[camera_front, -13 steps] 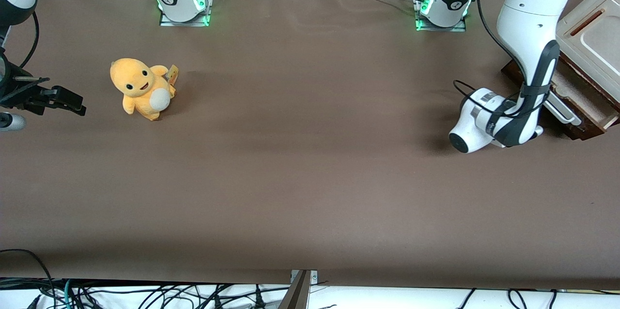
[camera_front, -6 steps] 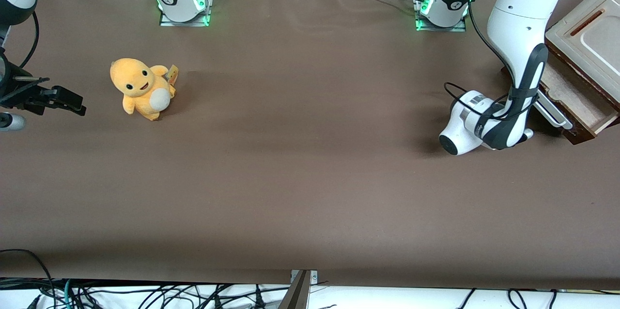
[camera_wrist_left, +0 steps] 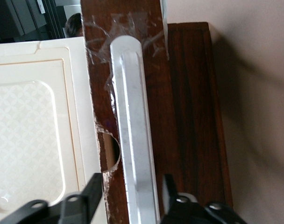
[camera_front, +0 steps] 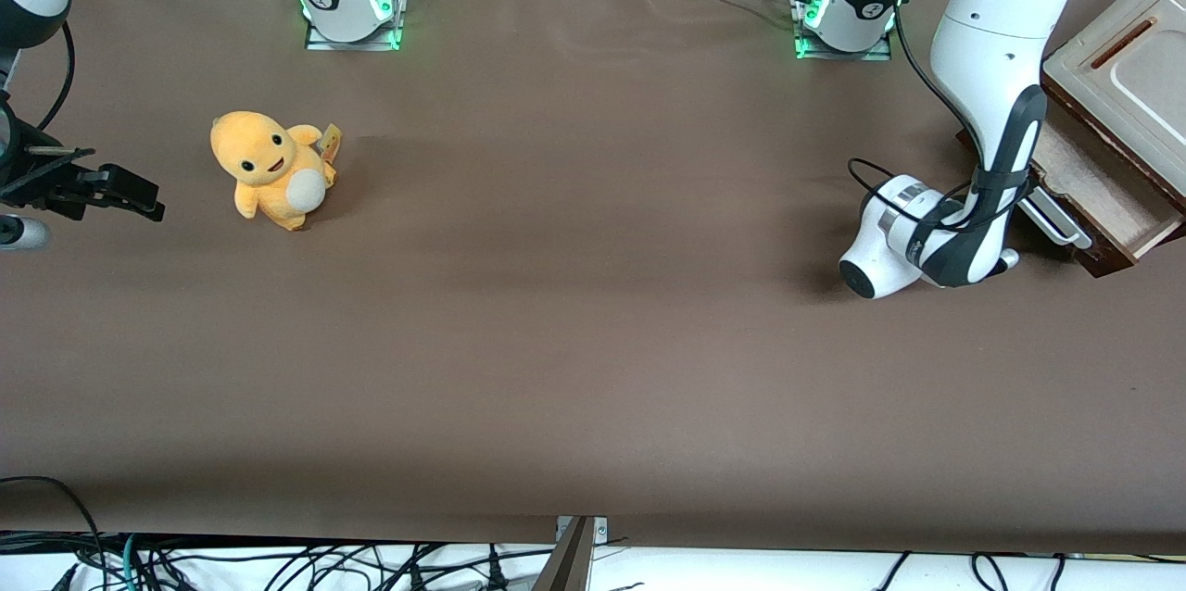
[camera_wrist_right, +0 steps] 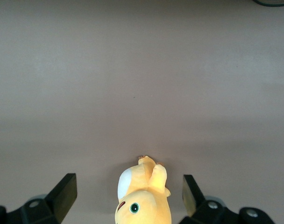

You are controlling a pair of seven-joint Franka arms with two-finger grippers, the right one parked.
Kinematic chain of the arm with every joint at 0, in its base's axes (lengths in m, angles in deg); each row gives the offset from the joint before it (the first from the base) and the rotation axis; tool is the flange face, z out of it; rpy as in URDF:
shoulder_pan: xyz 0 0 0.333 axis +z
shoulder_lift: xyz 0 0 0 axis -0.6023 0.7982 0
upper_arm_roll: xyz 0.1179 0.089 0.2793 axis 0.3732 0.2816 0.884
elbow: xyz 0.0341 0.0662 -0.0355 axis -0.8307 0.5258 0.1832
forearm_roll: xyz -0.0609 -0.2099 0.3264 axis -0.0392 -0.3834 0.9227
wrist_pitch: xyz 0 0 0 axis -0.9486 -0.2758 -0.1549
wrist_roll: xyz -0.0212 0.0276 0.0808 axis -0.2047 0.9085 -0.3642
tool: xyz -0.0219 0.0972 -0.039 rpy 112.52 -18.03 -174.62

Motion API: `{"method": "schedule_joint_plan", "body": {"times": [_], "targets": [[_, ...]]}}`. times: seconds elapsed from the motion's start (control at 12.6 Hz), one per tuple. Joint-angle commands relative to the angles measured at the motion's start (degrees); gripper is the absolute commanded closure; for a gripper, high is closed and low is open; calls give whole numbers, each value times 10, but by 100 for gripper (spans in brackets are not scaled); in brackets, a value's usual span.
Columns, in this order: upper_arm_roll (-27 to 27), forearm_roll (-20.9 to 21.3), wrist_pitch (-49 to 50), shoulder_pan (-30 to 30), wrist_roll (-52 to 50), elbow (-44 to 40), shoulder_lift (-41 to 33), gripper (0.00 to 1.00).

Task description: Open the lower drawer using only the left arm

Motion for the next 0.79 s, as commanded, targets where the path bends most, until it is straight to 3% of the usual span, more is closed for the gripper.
{"method": "schedule_joint_plan", "body": {"times": [0.0,0.32,0.71], "targets": [[-12,-28,15,-6,29,-30,-5,0],[-42,-99,13,-5,113,-96,-36,0],[-78,-242,17,-5,232,-187,-98,0]]}}
